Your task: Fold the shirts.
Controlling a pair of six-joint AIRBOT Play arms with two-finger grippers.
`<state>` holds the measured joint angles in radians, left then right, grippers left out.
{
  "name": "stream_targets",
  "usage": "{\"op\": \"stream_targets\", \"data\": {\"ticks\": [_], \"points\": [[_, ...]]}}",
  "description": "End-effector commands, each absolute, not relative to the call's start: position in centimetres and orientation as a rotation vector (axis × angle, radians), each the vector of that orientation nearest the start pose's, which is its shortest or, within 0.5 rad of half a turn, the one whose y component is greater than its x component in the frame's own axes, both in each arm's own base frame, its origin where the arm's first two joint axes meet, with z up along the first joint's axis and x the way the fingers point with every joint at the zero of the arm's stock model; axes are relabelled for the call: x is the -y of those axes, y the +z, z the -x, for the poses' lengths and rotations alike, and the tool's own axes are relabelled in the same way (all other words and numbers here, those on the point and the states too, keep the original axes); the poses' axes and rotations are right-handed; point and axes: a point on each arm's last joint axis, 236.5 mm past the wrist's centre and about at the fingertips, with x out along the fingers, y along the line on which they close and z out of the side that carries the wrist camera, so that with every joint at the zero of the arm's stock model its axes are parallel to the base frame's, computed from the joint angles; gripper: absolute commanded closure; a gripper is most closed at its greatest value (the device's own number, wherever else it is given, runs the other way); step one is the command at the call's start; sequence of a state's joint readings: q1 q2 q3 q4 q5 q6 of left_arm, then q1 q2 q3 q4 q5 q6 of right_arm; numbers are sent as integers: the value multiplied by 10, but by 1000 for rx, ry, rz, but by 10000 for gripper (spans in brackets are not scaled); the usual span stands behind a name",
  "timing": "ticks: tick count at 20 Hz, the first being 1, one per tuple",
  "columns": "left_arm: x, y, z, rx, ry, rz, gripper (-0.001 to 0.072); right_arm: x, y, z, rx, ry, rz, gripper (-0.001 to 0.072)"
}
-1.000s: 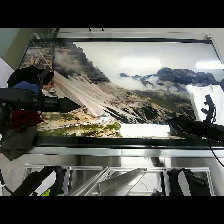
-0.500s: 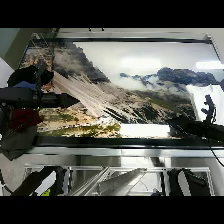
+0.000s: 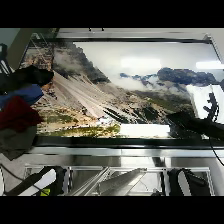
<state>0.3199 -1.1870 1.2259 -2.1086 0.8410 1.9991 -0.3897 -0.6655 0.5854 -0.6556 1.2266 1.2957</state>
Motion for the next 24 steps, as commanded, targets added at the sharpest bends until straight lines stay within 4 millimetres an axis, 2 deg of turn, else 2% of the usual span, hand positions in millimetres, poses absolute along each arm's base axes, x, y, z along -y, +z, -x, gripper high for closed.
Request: {"op": "stream_targets", "data": {"ticks": [1,3,4,6,8,9,11,13,14,15,17,18,20,22,24], "points": [[-181,136,-513,-620,164,18,27,-64,73,-292,-874,288,-765,270],[-216,105,-547,-649,201,69,27,-57,75,-299,-840,261,-762,269],[-229,81,-565,-676,204,93,27,-54,76,-302,-826,251,-759,269],[-243,31,-597,-740,189,94,28,-51,76,-305,-817,239,-760,269],[-253,-17,-620,-799,210,101,28,-51,73,-306,-825,236,-765,269],[-255,-41,-626,-822,225,96,28,-51,71,-306,-830,236,-769,269],[-247,-83,-631,-834,225,92,28,-50,67,-308,-842,232,-777,269],[-233,-110,-630,-843,209,65,30,-49,61,-309,-858,225,-789,269],[-230,-118,-627,-864,199,48,77,-49,58,-310,-870,224,-798,270],[-228,-124,-622,-898,192,13,246,-49,55,-311,-880,222,-805,270],[-228,-120,-614,-963,180,-45,690,-48,48,-312,-900,218,-817,270],[-229,-109,-614,-974,178,-52,687,-48,45,-313,-910,216,-822,269],[-222,-64,-628,-907,174,-72,687,-49,42,-312,-927,220,-828,269],[-205,6,-645,-772,169,-115,687,-51,41,-311,-924,242,-791,269],[-171,80,-653,-645,141,-157,687,-58,42,-310,-922,280,-742,269]]}}
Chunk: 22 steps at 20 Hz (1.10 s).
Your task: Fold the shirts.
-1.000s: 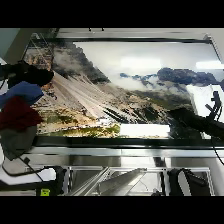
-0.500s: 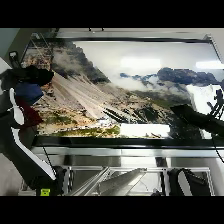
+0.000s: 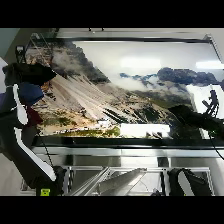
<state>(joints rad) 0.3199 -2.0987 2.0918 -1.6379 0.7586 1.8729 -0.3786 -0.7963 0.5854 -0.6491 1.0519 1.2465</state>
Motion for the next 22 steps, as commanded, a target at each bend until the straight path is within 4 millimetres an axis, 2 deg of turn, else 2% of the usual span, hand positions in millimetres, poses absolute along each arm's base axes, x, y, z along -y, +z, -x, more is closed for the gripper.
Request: {"op": "stream_targets", "data": {"ticks": [1,3,4,5,6,7,8,10,12,16,18,19,20,22], "points": [[-146,118,-653,-589,111,-167,687,-63,44,-310,-916,309,-716,269],[-77,179,-640,-519,-11,-97,688,-75,52,-311,-881,378,-672,269],[-35,199,-625,-515,-103,-34,687,-79,57,-312,-860,405,-657,269],[10,213,-604,-529,-209,32,688,-81,62,-313,-837,429,-638,269],[49,218,-582,-563,-303,74,687,-82,65,-313,-823,442,-619,270],[87,214,-557,-624,-395,91,688,-82,67,-312,-812,454,-593,269],[116,202,-532,-704,-460,79,688,-84,68,-310,-810,472,-571,270],[170,165,-478,-882,-576,53,688,-90,69,-302,-821,511,-551,269],[214,125,-435,-1025,-659,39,688,-97,69,-295,-846,544,-554,269],[281,44,-365,-1216,-780,-34,687,-103,69,-287,-871,580,-554,268],[300,27,-349,-1245,-817,-67,660,-105,69,-284,-880,591,-556,266],[305,26,-348,-1239,-823,-70,282,-106,69,-282,-887,600,-557,215],[306,29,-351,-1231,-814,-55,16,-108,69,-279,-896,612,-560,64],[295,40,-358,-1235,-804,-49,17,-112,69,-276,-918,615,-594,52]]}}
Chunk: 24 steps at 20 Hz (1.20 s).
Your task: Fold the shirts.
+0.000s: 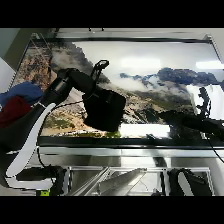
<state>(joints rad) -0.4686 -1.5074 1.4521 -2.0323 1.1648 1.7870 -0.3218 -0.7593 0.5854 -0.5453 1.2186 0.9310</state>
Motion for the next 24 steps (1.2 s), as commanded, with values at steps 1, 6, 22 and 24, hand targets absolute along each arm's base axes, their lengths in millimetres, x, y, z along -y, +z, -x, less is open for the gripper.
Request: {"op": "stream_targets", "data": {"ticks": [1,6,22,24], "points": [[283,49,-363,-1241,-791,-41,17,-117,70,-274,-925,628,-601,52],[179,60,-409,-1283,-578,132,18,-177,48,-262,-990,707,-554,60],[144,-104,-394,-1437,-591,372,131,-321,-89,-266,-1290,743,-799,71],[155,-101,-393,-1449,-628,351,139,-326,-92,-264,-1317,766,-813,76]]}}
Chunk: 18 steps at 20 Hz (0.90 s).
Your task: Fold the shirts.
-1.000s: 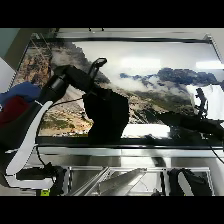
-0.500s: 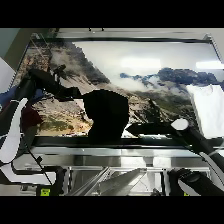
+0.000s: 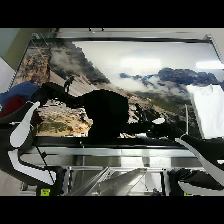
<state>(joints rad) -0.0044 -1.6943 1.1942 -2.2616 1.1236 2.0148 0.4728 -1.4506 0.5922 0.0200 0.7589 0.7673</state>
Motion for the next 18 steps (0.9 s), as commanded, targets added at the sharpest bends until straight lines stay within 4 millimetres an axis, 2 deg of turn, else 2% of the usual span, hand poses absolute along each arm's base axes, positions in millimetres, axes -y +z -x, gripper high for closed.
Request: {"op": "stream_targets", "data": {"ticks": [1,2,3,4,5,6,8,10,11,13,14,18], "points": [[157,-99,-394,-1446,-637,344,235,-327,-93,-262,-1326,770,-815,195],[158,-97,-396,-1440,-640,341,457,-327,-94,-262,-1327,771,-812,258],[157,-95,-398,-1435,-641,339,624,-327,-94,-263,-1324,772,-813,258],[157,-94,-399,-1432,-641,336,657,-327,-93,-263,-1323,773,-813,277],[155,-93,-401,-1430,-641,332,657,-327,-93,-262,-1325,777,-809,392],[153,-90,-402,-1430,-642,338,658,-327,-93,-261,-1327,790,-798,411],[149,-83,-403,-1434,-654,345,658,-324,-81,-258,-1324,852,-814,389],[141,-77,-405,-1435,-654,360,660,-307,-66,-262,-1328,885,-833,367],[138,-75,-405,-1437,-653,366,687,-293,-66,-263,-1350,857,-821,360],[132,-72,-405,-1431,-644,380,687,-264,-77,-264,-1414,753,-770,225],[129,-71,-406,-1428,-639,386,687,-258,-83,-261,-1441,718,-753,226],[122,-70,-406,-1429,-630,403,688,-282,-99,-256,-1450,674,-742,227]]}}
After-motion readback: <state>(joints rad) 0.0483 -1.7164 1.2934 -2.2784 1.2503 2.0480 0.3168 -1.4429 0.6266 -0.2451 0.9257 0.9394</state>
